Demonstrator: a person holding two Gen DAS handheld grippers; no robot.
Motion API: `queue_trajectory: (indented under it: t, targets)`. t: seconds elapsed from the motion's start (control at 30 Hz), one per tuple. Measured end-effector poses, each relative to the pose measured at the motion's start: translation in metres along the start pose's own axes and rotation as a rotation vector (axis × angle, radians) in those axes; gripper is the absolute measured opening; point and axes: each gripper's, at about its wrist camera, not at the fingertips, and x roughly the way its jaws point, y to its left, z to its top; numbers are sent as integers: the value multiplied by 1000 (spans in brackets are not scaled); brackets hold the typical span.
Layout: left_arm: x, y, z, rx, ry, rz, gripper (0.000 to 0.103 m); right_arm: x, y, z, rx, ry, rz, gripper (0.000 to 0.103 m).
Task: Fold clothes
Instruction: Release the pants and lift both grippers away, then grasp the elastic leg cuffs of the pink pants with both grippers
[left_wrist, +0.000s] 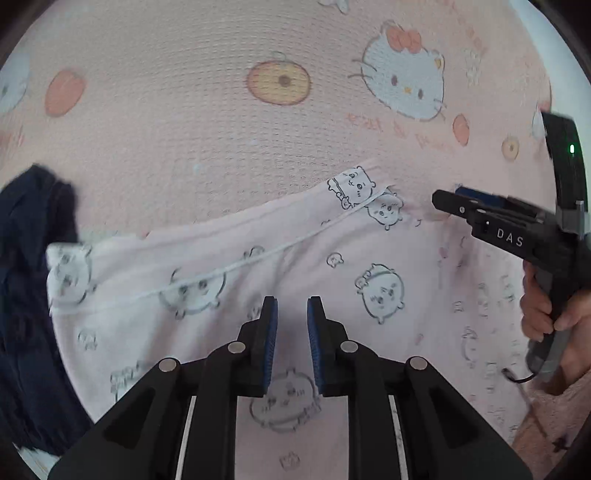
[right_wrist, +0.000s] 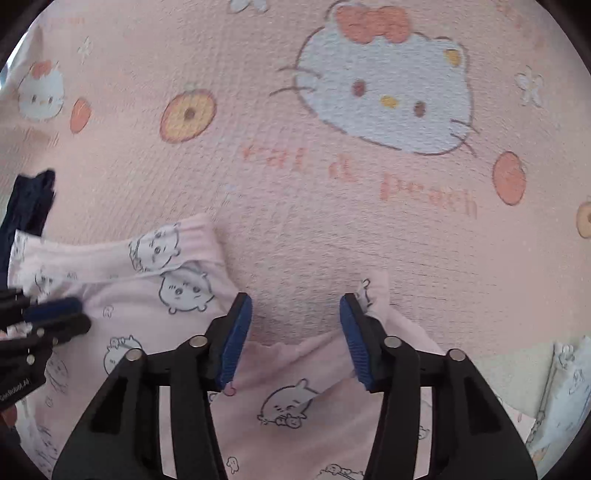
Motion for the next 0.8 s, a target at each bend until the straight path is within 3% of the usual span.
queue_trajectory:
  t: [0.1,0.27,0.47,0.57,0.67,0.7,0.8]
  targets:
    - [-25,-2,-23,-38,10,-35,19,-42,2,-15,37,5,61,48]
    - [-62,-21,-72,-37,53,41,20,-102,7,-89,144,112,108,48]
    - [-86,-31,-149,-107,105,50,25,-217,-35,-236,284,168,47,48]
    - [-93,-29,-181,-162,82,3,25,-237,-43,-287,319,184,19,48]
    - [-87,-24,-210,-183,134,2,25,-233,-34,-317,279,196,-18,48]
    - [-84,-24,-217,-165,136,20,25,-230,-32,-324,261,207,-31,48]
    - [-70,-19,-231,-103,167,190,23,-215,-33,-339,237,227,-99,47]
